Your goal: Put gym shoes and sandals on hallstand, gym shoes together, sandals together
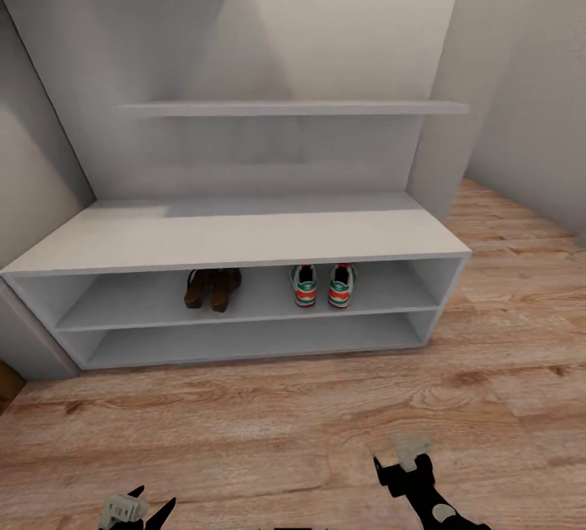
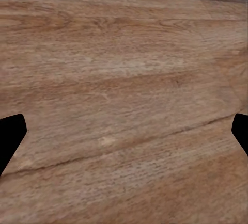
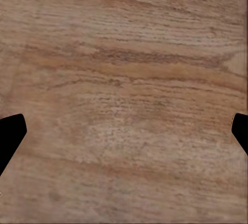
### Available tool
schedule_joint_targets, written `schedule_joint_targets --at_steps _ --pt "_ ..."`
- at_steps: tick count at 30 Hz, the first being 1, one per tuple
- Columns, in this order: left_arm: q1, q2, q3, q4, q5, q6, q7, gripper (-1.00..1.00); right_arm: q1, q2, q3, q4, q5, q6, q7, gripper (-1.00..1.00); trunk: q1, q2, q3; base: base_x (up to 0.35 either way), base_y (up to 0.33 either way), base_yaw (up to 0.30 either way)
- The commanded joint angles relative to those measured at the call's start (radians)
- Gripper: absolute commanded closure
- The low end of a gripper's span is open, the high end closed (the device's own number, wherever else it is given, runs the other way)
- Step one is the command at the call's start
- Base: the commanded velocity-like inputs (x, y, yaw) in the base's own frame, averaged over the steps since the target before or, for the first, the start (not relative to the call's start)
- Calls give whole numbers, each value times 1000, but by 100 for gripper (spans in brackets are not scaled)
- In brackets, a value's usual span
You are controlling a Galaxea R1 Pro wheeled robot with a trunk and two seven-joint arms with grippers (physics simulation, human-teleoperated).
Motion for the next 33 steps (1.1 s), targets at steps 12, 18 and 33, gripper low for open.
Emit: schedule_joint_targets --at_steps 12,18,33 --pt "-1 6 10 31 14 -2 -6 -100 37 -29 -8 2 9 -21 -2 -100 -20 31 43 0 0 0" --pt "0 8 11 35 16 -2 24 -100 44 -58 -9 3 -8 -22 -2 -100 -43 73 62 0 0 0" --pt "0 -1 13 38 17 -2 200 -100 56 -67 -6 3 -118 -22 -2 -100 -100 178 109 0 0 0"
